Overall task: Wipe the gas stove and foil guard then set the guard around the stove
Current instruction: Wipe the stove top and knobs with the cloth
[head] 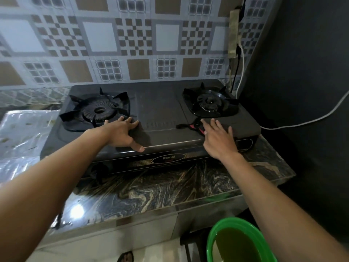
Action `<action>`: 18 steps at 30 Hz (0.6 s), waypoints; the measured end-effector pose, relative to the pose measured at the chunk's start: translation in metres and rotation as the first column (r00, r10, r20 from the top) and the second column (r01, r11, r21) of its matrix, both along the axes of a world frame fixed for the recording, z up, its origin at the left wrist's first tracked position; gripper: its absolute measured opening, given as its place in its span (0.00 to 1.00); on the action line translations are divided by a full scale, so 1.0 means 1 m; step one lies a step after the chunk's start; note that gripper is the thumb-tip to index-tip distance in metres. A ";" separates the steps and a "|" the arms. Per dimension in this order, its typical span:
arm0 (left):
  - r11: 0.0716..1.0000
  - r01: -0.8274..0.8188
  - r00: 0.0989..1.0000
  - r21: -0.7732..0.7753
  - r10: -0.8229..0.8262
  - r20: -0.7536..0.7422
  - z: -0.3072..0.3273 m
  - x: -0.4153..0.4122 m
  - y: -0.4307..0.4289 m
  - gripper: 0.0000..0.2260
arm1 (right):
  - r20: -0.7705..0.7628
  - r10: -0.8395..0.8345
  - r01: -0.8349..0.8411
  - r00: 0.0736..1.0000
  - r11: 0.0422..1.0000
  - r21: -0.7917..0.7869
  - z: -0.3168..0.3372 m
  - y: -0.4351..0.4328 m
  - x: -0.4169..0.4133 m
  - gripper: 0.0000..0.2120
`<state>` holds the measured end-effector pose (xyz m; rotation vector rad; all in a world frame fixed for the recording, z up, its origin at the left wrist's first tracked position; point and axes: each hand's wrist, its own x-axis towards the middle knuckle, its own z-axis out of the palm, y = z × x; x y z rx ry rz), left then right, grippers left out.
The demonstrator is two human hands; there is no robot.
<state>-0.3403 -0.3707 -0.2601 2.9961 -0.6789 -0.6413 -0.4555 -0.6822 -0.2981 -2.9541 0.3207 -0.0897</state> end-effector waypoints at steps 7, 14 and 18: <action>1.000 -0.016 1.000 -0.010 0.016 0.003 0.003 -0.004 0.000 0.55 | 0.129 0.024 -0.025 0.991 1.000 0.005 -0.010 0.078 -0.005 0.25; 1.000 -0.008 1.000 0.004 0.008 0.006 0.004 -0.002 -0.001 0.56 | 0.224 0.120 -0.124 0.967 0.992 0.004 -0.032 0.108 -0.018 0.23; 1.000 0.008 1.000 -0.007 -0.008 0.003 0.002 0.000 0.001 0.56 | 0.199 0.107 -0.103 0.974 0.994 -0.031 -0.035 0.049 -0.024 0.24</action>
